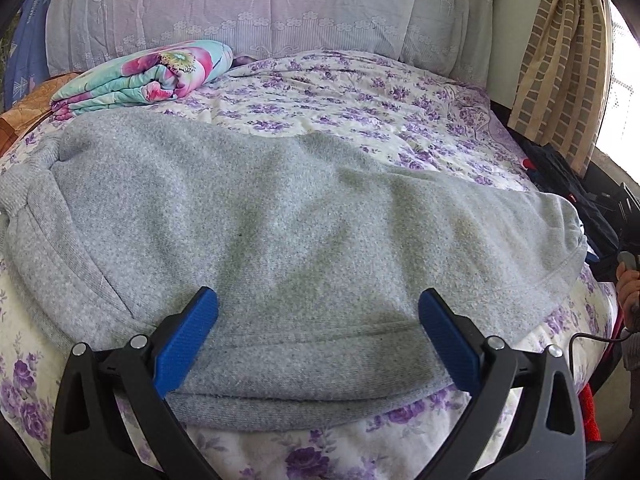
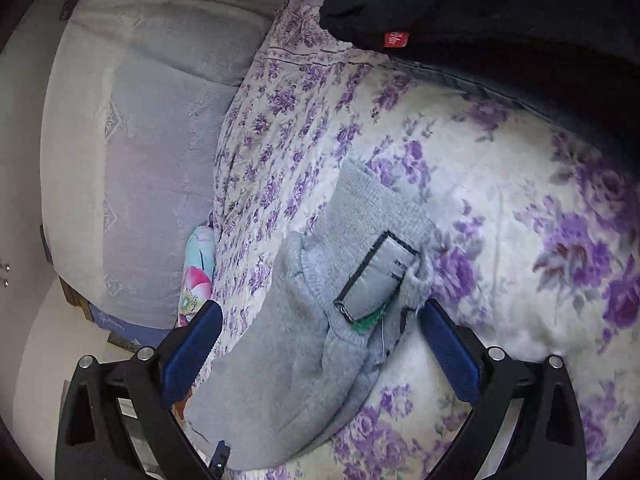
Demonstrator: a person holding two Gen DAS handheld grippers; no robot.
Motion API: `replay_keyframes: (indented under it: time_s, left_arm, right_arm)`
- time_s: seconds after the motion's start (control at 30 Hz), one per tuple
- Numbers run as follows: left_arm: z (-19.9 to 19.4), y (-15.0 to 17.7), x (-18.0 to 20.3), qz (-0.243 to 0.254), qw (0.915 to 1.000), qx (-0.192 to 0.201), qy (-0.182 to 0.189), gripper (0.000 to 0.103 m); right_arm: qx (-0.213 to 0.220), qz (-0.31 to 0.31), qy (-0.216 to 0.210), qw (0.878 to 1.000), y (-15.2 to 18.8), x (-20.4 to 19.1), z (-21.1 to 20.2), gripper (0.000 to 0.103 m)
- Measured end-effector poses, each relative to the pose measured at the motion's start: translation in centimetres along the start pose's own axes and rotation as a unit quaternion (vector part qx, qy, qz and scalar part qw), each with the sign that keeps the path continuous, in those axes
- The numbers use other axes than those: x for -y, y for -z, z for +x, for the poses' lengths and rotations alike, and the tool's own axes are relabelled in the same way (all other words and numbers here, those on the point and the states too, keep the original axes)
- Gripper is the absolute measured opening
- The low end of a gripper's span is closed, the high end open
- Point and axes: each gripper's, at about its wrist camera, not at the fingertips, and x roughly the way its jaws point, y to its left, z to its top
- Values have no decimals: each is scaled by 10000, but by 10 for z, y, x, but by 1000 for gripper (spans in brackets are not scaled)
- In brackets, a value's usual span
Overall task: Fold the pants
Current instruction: 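Move the right tool back to the waistband tag, then grasp the waistband by its white tag with the right tool and lift it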
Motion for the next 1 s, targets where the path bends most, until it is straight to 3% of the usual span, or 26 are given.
replay_keyframes:
  time_s: [0.07, 0.1, 0.17, 0.2, 0.23, 0.47, 0.57, 0.63, 0.7, 0.77, 0.9, 0.93, 1.0]
  left_arm:
    - [0, 0, 0, -7, 10000, 3, 6, 98]
    - [0, 0, 0, -10, 10000, 5, 10, 98]
    - [0, 0, 0, -5, 10000, 3, 4, 98]
    - [0, 0, 0, -7, 10000, 4, 5, 98]
    - [0, 0, 0, -9, 10000, 5, 8, 98]
    - [0, -1, 0, -10, 10000, -41, -6, 98]
    - [-14, -6, -5, -47, 9999, -55, -132, 98]
    - [-40, -16, -20, -133, 9986, 305, -423, 98]
    - [-70, -26, -42, -324, 9934, 788, -772, 98]
    - [-87, -33, -73, -662, 9865, 972, -1143, 98]
    - [-83, -23, -151, -1891, 9639, 617, -1773, 98]
    - [-80, -16, -170, -2256, 9566, 517, -1770, 98]
    - [-75, -3, -201, -2930, 9461, 439, -1304, 98]
  right_arm:
    - [179, -158, 19, 9997, 1, -3, 0, 97]
    - [269, -274, 78, 9992, 2, -4, 1, 90]
    - [403, -424, 353, 9977, 5, 0, 3, 69]
    - [465, -454, 422, 9970, 6, 4, 3, 53]
    - [520, -453, 388, 9969, 7, 9, 1, 46]
    - [809, -530, -24, 9953, 11, 5, -14, 23]
    - [1012, -1127, 208, 9882, 15, -22, -18, 20]
    - [1108, -1550, 377, 9810, 19, -42, -19, 20]
    - [1218, -1914, 407, 9731, 25, -65, -23, 18]
    - [1281, -2341, 415, 9628, 34, -91, -23, 17]
    - [1265, -3426, 439, 9299, 65, -150, -9, 17]
    - [1253, -3670, 437, 9207, 75, -163, -5, 17]
    - [1235, -4130, 436, 9012, 93, -187, 6, 17]
